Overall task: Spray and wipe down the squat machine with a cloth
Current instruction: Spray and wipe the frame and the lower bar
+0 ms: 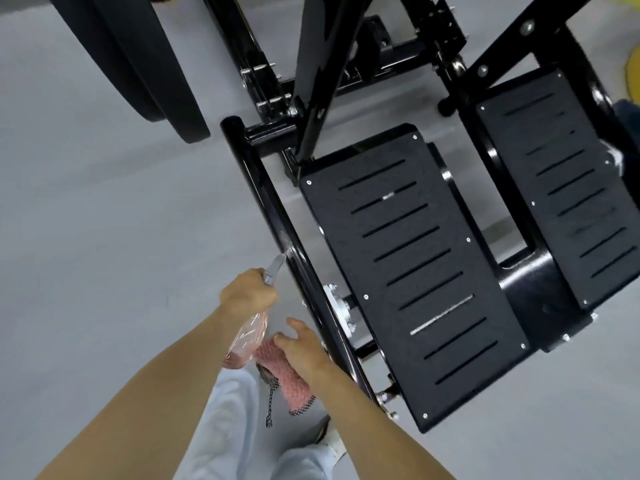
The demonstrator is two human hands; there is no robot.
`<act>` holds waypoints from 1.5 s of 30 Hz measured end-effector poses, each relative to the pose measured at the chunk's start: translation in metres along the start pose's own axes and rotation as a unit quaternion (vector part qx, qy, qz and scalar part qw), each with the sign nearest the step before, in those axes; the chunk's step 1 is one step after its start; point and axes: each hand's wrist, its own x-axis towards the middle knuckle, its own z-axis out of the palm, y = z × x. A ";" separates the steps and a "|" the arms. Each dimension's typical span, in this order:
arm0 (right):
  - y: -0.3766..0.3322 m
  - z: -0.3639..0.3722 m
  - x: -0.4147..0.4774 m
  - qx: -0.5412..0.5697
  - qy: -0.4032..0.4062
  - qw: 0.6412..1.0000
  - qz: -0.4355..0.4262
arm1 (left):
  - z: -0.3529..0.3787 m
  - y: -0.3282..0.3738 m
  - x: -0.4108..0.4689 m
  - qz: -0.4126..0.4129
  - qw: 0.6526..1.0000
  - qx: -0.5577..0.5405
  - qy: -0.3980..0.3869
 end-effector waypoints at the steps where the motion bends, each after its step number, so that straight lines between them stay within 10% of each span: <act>1: 0.012 -0.004 -0.005 0.000 0.003 1.000 0.001 | 0.011 -0.002 -0.009 0.001 1.000 0.004 -0.003; 18: 0.204 -0.060 -0.088 0.020 0.053 0.998 0.022 | 0.172 -0.029 -0.138 0.016 0.996 0.055 -0.061; 38: 0.270 -0.092 -0.104 0.080 0.108 0.988 0.082 | 0.244 -0.025 -0.183 0.124 0.936 0.303 -0.128; 45: 0.268 -0.118 -0.104 0.128 0.111 0.981 0.095 | 0.251 0.041 -0.183 0.162 0.981 0.076 -0.073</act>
